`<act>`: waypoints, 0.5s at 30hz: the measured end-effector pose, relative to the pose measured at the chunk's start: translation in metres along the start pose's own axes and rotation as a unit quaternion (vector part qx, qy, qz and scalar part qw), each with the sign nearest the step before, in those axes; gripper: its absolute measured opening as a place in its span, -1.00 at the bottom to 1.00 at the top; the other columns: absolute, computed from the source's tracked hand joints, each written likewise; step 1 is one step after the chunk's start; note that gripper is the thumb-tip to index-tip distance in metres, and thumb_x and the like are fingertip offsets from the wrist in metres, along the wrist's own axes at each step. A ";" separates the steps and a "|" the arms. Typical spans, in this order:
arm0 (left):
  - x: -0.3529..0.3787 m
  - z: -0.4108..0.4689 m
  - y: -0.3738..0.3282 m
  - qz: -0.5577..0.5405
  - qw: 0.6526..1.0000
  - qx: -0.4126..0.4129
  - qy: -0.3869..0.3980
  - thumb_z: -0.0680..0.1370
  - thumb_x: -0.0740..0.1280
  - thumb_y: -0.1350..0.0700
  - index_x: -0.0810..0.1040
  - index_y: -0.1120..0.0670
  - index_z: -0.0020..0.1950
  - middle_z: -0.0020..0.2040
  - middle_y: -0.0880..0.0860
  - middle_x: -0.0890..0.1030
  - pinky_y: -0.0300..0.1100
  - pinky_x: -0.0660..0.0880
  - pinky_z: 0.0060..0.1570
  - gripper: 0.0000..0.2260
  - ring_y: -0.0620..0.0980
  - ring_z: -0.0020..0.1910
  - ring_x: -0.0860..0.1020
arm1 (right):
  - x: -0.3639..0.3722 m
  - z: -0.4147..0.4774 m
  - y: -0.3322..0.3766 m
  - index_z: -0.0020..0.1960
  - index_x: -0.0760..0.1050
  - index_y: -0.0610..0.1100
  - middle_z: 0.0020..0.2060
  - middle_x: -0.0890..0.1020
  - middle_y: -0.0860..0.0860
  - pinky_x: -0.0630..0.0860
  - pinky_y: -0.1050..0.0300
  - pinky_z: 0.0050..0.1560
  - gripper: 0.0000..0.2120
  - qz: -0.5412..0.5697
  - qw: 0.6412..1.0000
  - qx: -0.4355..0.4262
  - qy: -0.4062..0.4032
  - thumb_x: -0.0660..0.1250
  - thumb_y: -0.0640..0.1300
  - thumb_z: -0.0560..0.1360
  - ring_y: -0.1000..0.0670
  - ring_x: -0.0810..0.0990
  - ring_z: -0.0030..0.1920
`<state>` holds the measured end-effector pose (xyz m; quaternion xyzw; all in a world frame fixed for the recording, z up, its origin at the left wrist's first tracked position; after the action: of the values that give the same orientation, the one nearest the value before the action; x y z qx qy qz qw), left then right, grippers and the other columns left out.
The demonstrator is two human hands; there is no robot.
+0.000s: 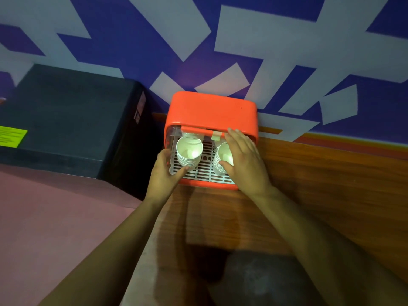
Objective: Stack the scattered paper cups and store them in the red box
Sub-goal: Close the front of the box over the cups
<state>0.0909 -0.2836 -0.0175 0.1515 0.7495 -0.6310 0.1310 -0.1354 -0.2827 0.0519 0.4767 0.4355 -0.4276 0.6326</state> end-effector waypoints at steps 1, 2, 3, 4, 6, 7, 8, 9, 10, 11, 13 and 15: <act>-0.001 0.000 0.000 -0.001 1.000 -0.005 -0.004 0.49 0.53 0.01 0.30 0.05 0.50 0.40 -0.07 0.43 -0.21 0.38 0.33 -0.34 -0.15 0.34 0.40 | 0.000 -0.003 0.001 0.50 0.29 -0.12 0.50 0.32 -0.02 0.03 0.08 0.55 -0.28 0.001 1.000 0.000 -0.007 0.50 -0.04 0.43 -0.02 0.20 0.54; -0.002 0.000 0.000 -0.002 1.000 -0.010 -0.007 0.50 0.52 0.02 0.30 0.05 0.50 0.40 -0.07 0.43 -0.21 0.38 0.33 -0.35 -0.16 0.34 0.40 | 0.000 -0.006 0.003 0.49 0.31 -0.14 0.48 0.36 -0.04 0.08 0.05 0.55 -0.29 0.001 1.000 0.000 -0.013 0.51 -0.08 0.42 -0.03 0.24 0.52; -0.002 0.001 0.000 -0.004 1.000 -0.014 -0.007 0.50 0.52 0.02 0.30 0.05 0.50 0.42 -0.06 0.44 -0.22 0.37 0.32 -0.35 -0.16 0.35 0.39 | 0.000 -0.009 0.005 0.48 0.32 -0.15 0.46 0.39 -0.05 0.13 0.03 0.53 -0.29 -0.001 1.000 -0.001 -0.019 0.52 -0.11 0.41 -0.04 0.28 0.49; -0.002 0.001 -0.001 -0.007 1.000 -0.018 -0.005 0.50 0.52 0.03 0.30 0.06 0.51 0.43 -0.04 0.44 -0.24 0.37 0.30 -0.35 -0.16 0.34 0.39 | 0.000 -0.013 0.006 0.46 0.34 -0.16 0.43 0.42 -0.06 0.18 0.01 0.51 -0.29 -0.002 1.000 -0.003 -0.026 0.53 -0.15 0.38 -0.06 0.32 0.47; -0.001 0.001 -0.001 -0.012 1.000 -0.020 -0.003 0.50 0.53 0.04 0.31 0.06 0.50 0.44 -0.03 0.44 -0.27 0.37 0.29 -0.35 -0.17 0.35 0.40 | 0.002 -0.020 0.007 0.44 0.35 -0.16 0.39 0.45 -0.06 0.27 -0.02 0.47 -0.28 -0.002 1.000 -0.009 -0.030 0.53 -0.19 0.35 -0.08 0.37 0.42; -0.001 0.001 0.000 -0.014 1.000 -0.020 -0.001 0.49 0.53 0.03 0.31 0.06 0.51 0.44 -0.03 0.44 -0.25 0.38 0.31 -0.34 -0.16 0.36 0.41 | 0.003 -0.023 0.007 0.44 0.35 -0.16 0.38 0.46 -0.05 0.29 -0.03 0.46 -0.28 -0.005 1.000 -0.012 -0.026 0.53 -0.20 0.34 -0.07 0.38 0.41; -0.001 0.001 0.001 -0.013 1.000 -0.020 0.000 0.49 0.53 0.02 0.31 0.06 0.51 0.45 -0.03 0.44 -0.20 0.39 0.35 -0.34 -0.13 0.38 0.41 | 0.004 -0.025 0.007 0.44 0.34 -0.14 0.37 0.45 -0.04 0.30 -0.03 0.46 -0.29 -0.010 1.000 -0.014 -0.021 0.52 -0.21 0.35 -0.06 0.37 0.40; -0.001 0.002 0.002 -0.011 1.000 -0.021 0.000 0.49 0.53 0.01 0.31 0.05 0.50 0.45 -0.02 0.45 -0.15 0.41 0.38 -0.34 -0.10 0.40 0.42 | 0.005 -0.027 0.006 0.44 0.34 -0.13 0.37 0.44 -0.02 0.30 -0.02 0.46 -0.30 -0.014 1.000 -0.016 -0.018 0.51 -0.22 0.36 -0.05 0.36 0.40; -0.002 0.002 0.003 -0.009 1.000 -0.023 -0.001 0.49 0.53 0.00 0.33 0.05 0.49 0.44 -0.02 0.46 -0.11 0.42 0.39 -0.36 -0.09 0.40 0.43 | 0.006 -0.028 0.006 0.44 0.34 -0.11 0.35 0.44 -0.01 0.30 -0.01 0.44 -0.31 -0.017 1.000 -0.014 -0.018 0.50 -0.23 0.36 -0.03 0.36 0.38; -0.002 0.002 0.004 -0.010 1.000 -0.024 -0.002 0.49 0.53 0.01 0.34 0.05 0.47 0.42 -0.02 0.47 -0.10 0.42 0.38 -0.38 -0.09 0.38 0.44 | 0.006 -0.028 0.005 0.43 0.35 -0.10 0.33 0.44 -0.01 0.33 0.01 0.41 -0.32 -0.018 1.000 -0.010 -0.022 0.49 -0.24 0.36 -0.04 0.37 0.35; -0.004 0.001 0.005 -0.014 1.000 -0.026 -0.006 0.49 0.53 0.02 0.37 0.05 0.42 0.38 -0.04 0.49 -0.13 0.44 0.35 -0.43 -0.11 0.34 0.46 | 0.005 -0.028 0.001 0.38 0.40 -0.09 0.25 0.46 -0.01 0.44 0.03 0.30 -0.37 -0.010 0.999 0.006 -0.032 0.48 -0.27 0.35 -0.06 0.41 0.27; -0.006 0.000 0.005 -0.014 0.999 -0.028 -0.021 0.49 0.53 0.02 0.38 0.03 0.35 0.30 -0.06 0.50 -0.12 0.48 0.31 -0.48 -0.13 0.26 0.50 | 0.006 -0.028 -0.002 0.28 0.46 -0.10 0.17 0.48 -0.02 0.54 0.01 0.16 -0.48 -0.010 0.999 0.009 -0.039 0.49 -0.28 0.35 -0.08 0.44 0.18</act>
<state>0.0983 -0.2833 -0.0196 0.1243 0.7657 -0.6148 0.1420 -0.1397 -0.2567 0.0407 0.4611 0.4112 -0.4562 0.6405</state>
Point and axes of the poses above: each hand's wrist, its own z-axis towards the middle knuckle, its own x-axis out of the palm, y = z × x, the point moved 4 cm from there along z, towards the middle knuckle
